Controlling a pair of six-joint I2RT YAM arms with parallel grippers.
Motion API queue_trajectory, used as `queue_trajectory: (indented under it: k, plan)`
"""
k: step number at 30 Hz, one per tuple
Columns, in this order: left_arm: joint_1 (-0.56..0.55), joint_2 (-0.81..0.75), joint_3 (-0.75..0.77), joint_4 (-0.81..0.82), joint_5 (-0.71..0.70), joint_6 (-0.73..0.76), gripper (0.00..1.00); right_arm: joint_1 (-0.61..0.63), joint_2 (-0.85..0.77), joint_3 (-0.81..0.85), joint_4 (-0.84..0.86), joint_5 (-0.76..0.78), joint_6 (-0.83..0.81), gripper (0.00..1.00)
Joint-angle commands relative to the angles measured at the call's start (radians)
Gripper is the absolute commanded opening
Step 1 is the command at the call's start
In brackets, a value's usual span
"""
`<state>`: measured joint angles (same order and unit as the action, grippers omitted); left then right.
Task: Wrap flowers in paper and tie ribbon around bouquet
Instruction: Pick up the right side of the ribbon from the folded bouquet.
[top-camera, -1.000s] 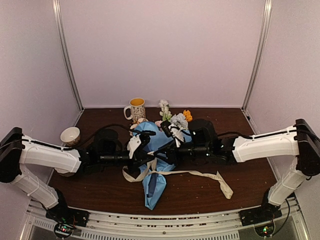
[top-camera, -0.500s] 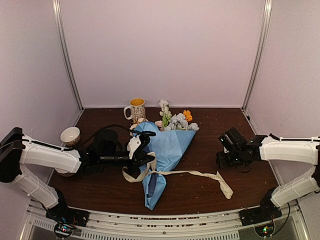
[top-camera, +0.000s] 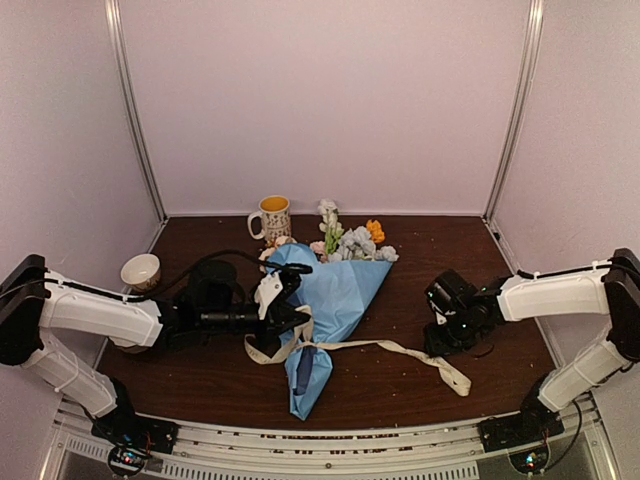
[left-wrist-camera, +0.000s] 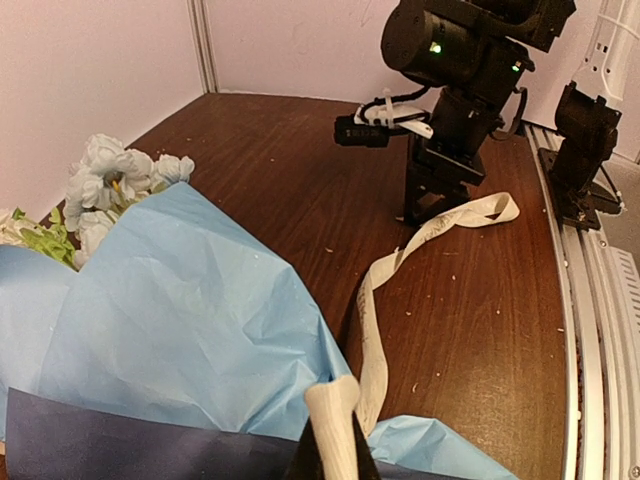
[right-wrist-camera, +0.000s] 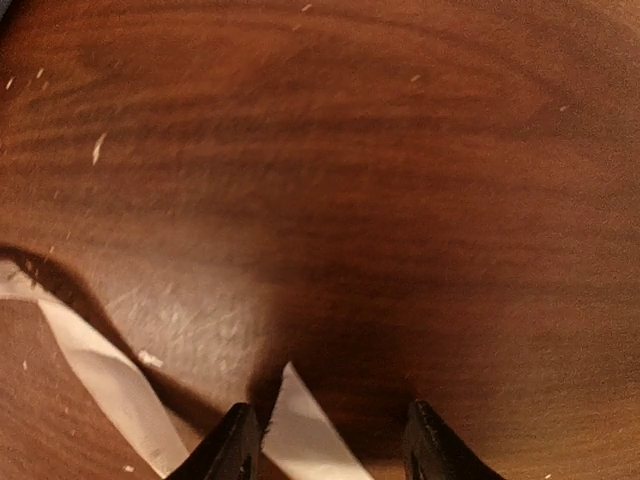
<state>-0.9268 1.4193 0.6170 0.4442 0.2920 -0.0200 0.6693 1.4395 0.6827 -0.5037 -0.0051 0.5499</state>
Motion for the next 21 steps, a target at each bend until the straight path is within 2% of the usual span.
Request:
queue_trajectory:
  k: [1,7,14,19,21]
  plan:
    - [-0.006,-0.008,0.008,0.027,0.006,0.022,0.00,0.065,-0.054,-0.020,-0.092,-0.049,0.031,0.51]
    - [-0.006,-0.005,0.009,0.016,0.000,0.027,0.00,0.115,-0.106,-0.001,-0.207,-0.030,0.040,0.53]
    - [-0.006,-0.005,0.011,0.002,0.001,0.031,0.00,0.108,-0.040,-0.008,-0.185,0.007,0.032,0.54]
    - [-0.006,-0.015,0.016,-0.016,0.000,0.037,0.00,0.106,0.006,-0.004,-0.160,-0.030,0.041,0.50]
    - [-0.006,-0.017,0.010,-0.010,-0.002,0.038,0.00,0.106,0.013,-0.018,-0.139,-0.057,0.038,0.43]
